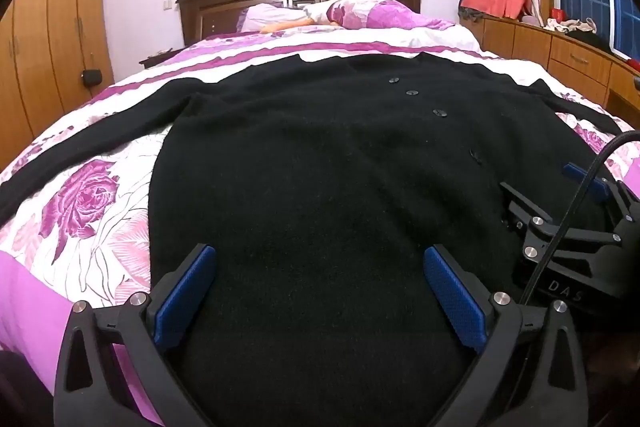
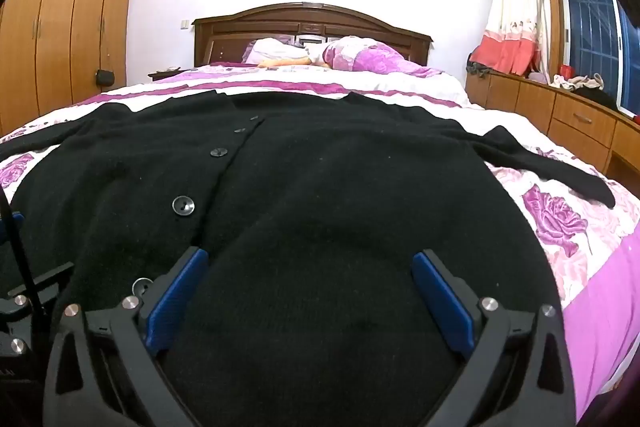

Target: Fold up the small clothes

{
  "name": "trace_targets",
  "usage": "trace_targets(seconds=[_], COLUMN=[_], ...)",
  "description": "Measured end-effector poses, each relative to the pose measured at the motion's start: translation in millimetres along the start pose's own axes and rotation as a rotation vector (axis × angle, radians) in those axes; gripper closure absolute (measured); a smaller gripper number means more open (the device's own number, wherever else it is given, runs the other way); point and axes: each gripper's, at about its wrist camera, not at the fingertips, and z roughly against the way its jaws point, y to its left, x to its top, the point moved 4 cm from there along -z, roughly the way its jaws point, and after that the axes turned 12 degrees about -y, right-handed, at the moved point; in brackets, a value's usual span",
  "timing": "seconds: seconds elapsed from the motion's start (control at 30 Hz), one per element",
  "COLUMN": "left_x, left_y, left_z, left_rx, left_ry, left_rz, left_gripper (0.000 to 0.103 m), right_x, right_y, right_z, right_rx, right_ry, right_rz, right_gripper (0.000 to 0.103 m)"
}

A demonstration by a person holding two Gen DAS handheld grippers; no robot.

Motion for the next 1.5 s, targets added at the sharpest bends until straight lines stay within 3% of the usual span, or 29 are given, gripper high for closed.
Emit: trace_targets(seconds=[0.1, 1.5], left_x=[-1.6, -1.2], left_y=[0.9, -0.8], left_z=[-1.4, 1.3], left_rx=[-0.018, 0.004], left_ry=[0.033, -0.006], left_rz=[0.027, 0.021], left_gripper=[0.008, 0.008], right_x=[0.0, 1.0], right_y=[0.0, 1.7], right_z=[0.0, 1.4], right_rx=[0.001, 0.001], right_ry=[0.0, 0.002], right_rz=[-0.004, -0.003], right_gripper=[0.0, 0.0])
